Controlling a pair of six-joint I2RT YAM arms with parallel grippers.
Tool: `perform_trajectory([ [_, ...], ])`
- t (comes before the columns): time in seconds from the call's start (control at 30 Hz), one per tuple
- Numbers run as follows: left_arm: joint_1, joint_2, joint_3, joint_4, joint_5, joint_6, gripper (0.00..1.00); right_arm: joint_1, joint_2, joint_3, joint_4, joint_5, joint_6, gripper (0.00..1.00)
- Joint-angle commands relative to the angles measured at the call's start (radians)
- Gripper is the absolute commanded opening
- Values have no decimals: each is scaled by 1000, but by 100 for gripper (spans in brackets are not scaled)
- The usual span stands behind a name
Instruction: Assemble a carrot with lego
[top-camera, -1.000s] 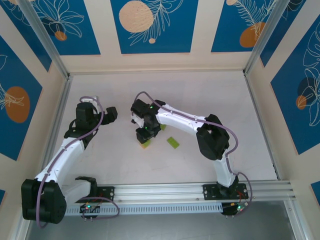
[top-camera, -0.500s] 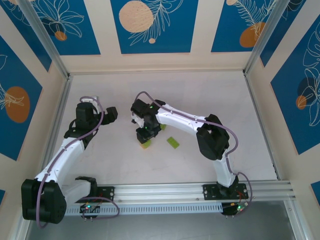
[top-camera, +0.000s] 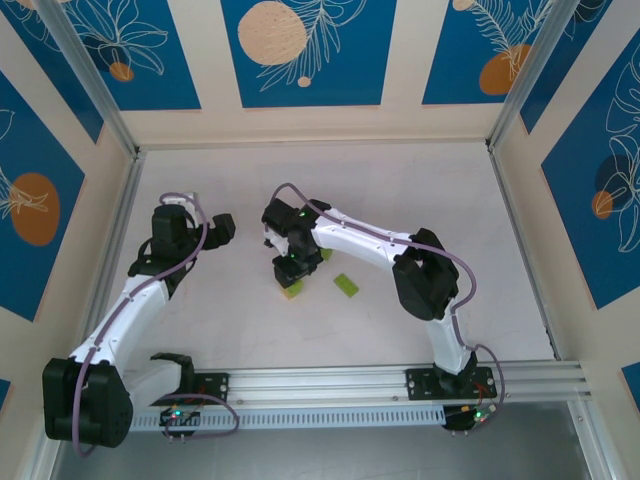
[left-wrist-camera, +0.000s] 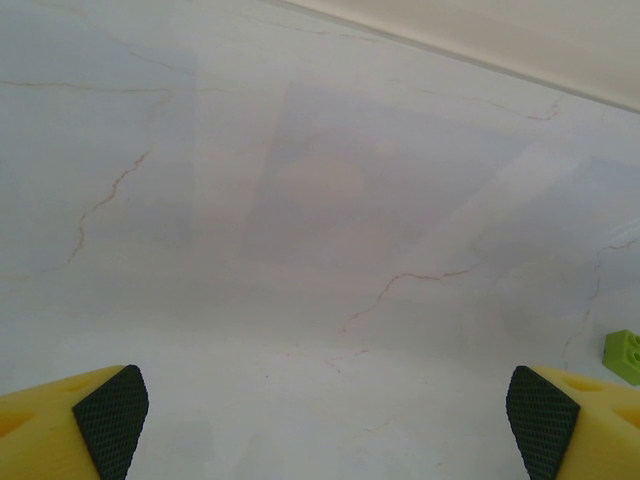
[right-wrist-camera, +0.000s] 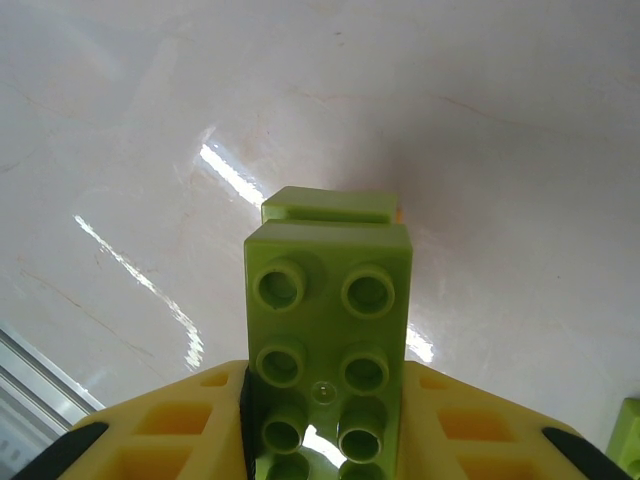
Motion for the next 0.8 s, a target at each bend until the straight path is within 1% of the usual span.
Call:
perform_trajectory([
  [0.0, -10, -14, 7, 17, 18, 12, 95, 12, 22, 31, -25, -29, 34, 34],
  [0.33, -9, -10, 5, 21, 19, 13, 95, 29, 29, 27, -25, -6, 141, 34],
  [0.77, -10, -11, 4, 24, 22, 11, 95, 42, 2, -55, -8, 49, 198, 34],
])
